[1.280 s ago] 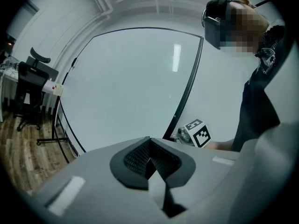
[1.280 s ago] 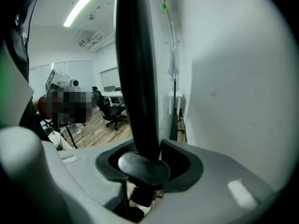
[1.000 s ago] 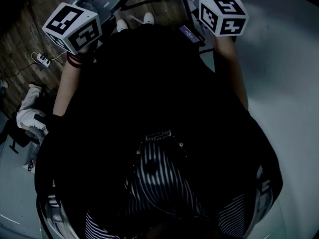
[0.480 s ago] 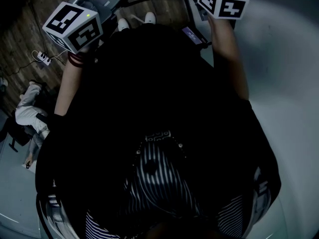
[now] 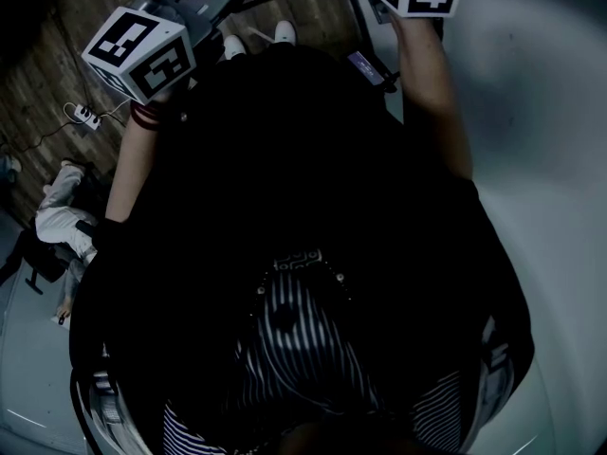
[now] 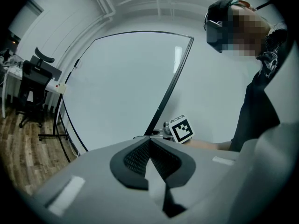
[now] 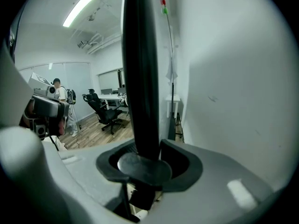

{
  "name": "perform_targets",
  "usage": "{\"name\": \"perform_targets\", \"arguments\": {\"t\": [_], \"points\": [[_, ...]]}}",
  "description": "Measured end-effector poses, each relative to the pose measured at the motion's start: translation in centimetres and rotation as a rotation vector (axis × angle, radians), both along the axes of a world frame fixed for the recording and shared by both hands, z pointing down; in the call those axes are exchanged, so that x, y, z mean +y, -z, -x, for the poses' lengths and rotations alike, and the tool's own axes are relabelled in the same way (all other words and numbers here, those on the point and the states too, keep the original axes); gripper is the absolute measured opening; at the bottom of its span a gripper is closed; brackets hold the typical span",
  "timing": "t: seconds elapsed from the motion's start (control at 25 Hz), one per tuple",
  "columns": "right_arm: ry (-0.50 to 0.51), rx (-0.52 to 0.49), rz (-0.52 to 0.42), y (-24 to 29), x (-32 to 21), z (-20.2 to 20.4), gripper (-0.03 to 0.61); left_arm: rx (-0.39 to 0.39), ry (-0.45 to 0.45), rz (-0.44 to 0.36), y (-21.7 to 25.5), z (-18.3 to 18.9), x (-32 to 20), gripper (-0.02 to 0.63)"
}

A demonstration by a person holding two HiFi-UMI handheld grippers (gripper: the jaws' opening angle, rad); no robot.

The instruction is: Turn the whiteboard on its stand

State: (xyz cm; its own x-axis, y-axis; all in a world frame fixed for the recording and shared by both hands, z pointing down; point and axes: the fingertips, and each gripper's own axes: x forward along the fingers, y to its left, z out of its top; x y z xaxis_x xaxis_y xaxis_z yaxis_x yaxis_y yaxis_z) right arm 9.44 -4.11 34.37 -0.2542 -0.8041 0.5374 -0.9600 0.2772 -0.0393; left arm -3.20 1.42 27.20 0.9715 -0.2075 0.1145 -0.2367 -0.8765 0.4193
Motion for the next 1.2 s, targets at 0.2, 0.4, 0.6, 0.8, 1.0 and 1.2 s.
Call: {"name": "perform_targets", "arguments": {"t": [0.2, 0.4, 0.6, 0.8, 1.0, 1.2], "points": [[-0.025, 0.022, 0.017, -0.5, 0.9, -3.0, 0.153, -0.003, 0.014, 0.001, -0.1, 0.6, -0.2, 0.003], [-0.047, 0.039, -0.015, -0.5, 1.4, -4.2, 0.15, -0.011, 0.015, 0.018, -0.8, 1.0, -0.4, 0.003], [-0.086, 0.093, -0.046, -0.5, 1.8, -4.2, 0.153, -0.009, -0.017, 0.016, -0.8, -0.3, 0.3, 0.003], [-0.098, 0.166, -0.04, -0.1, 3.1, -4.3, 0.19, -0.017, -0.041, 0.0, -0.6, -1.0, 0.6, 0.003], [-0.137, 0.101, -0.099, 2.9, 6.5, -4.6, 0.201, -0.023, -0.052, -0.011, -0.5, -1.1, 0.7, 0.003], [-0.148, 0.061, -0.177, 5.5, 9.7, -4.2, 0.19, -0.02, -0.062, -0.02, -0.3, -1.4, 0.8, 0.003]]}}
